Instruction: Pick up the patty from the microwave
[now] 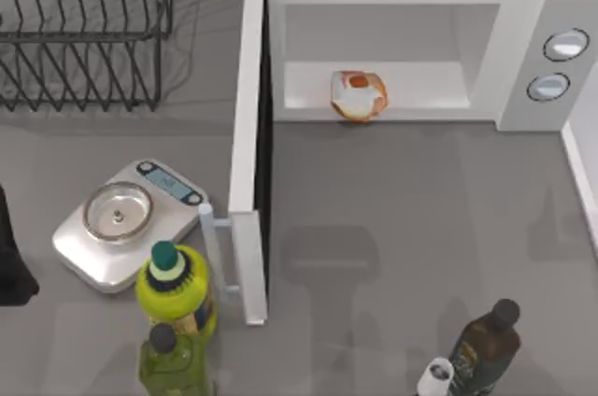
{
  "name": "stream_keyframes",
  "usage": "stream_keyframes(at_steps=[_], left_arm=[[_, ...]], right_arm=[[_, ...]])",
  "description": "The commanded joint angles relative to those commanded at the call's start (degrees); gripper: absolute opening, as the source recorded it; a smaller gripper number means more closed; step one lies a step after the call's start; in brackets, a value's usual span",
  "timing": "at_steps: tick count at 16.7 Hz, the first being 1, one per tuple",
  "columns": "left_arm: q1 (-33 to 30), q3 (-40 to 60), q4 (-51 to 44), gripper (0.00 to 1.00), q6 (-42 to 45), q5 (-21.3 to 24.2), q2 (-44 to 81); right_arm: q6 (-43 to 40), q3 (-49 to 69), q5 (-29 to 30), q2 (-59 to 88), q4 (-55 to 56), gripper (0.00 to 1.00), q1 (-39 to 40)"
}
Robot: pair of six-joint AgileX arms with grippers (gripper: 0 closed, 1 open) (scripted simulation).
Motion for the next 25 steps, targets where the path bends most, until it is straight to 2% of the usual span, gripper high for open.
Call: stream_keyframes(at_steps=[17,21,25], left_arm=[[0.0,0.0,0.0,1.0,0.0,0.0,0.0],[0.0,0.0,0.0,1.0,0.0,0.0,0.0],[0.0,0.0,0.0,1.0,0.0,0.0,0.0]], right_arm=[[10.89,46.03,24.88,96.01,32.98,1.0,25.42],[12.71,53.73,29.04,112.07,38.5,1.0,29.67],[13.65,57.7,31.19,120.36,41.35,1.0,31.86]])
